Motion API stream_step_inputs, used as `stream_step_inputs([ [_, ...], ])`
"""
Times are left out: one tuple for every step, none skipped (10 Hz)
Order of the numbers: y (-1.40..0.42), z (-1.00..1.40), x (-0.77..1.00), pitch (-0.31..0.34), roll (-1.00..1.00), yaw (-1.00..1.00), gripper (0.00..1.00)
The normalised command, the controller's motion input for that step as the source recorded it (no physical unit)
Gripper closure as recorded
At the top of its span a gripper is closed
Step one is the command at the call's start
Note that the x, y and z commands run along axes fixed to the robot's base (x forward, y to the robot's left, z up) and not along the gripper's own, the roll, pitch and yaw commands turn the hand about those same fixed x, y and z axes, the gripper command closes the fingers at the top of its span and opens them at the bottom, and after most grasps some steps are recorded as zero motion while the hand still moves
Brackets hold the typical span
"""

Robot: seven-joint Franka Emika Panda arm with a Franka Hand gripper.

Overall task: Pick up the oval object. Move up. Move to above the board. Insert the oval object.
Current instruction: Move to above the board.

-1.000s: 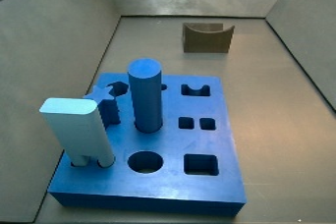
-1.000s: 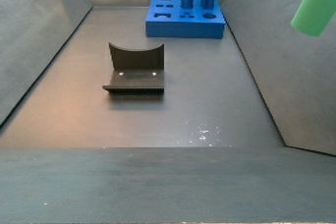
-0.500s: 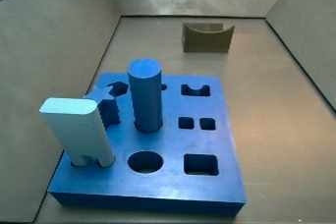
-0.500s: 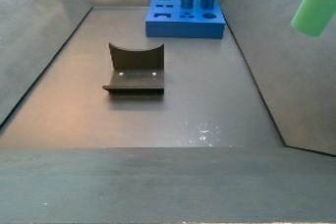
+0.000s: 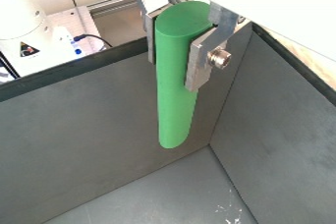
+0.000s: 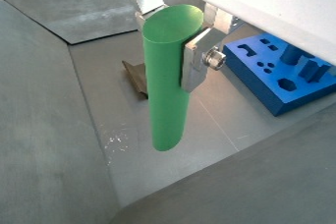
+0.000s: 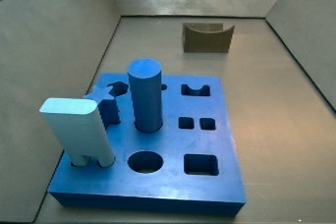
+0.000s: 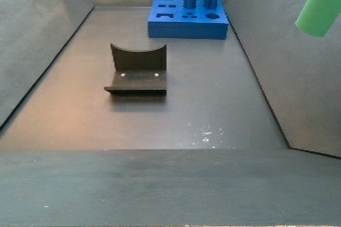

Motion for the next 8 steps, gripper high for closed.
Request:
stream_step_inputs([
  [0.01, 0.02, -0.26, 0.057, 0.04, -0.01, 1.00],
  [0.01, 0.02, -0.26, 0.057, 0.04, -0.01, 1.00],
  [0.01, 0.02, -0.26, 0.057, 0.04, -0.01, 1.00],
  [0.01, 0.02, -0.26, 0.057, 0.04, -0.01, 1.00],
  [0.01, 0.02, -0.26, 0.057, 0.04, -0.01, 1.00],
  [0.01, 0.02, -0.26, 0.057, 0.04, -0.01, 1.00],
  [0.01, 0.02, -0.26, 0.057, 0.04, -0.01, 1.00],
  [0.01, 0.02, -0.26, 0.057, 0.04, -0.01, 1.00],
])
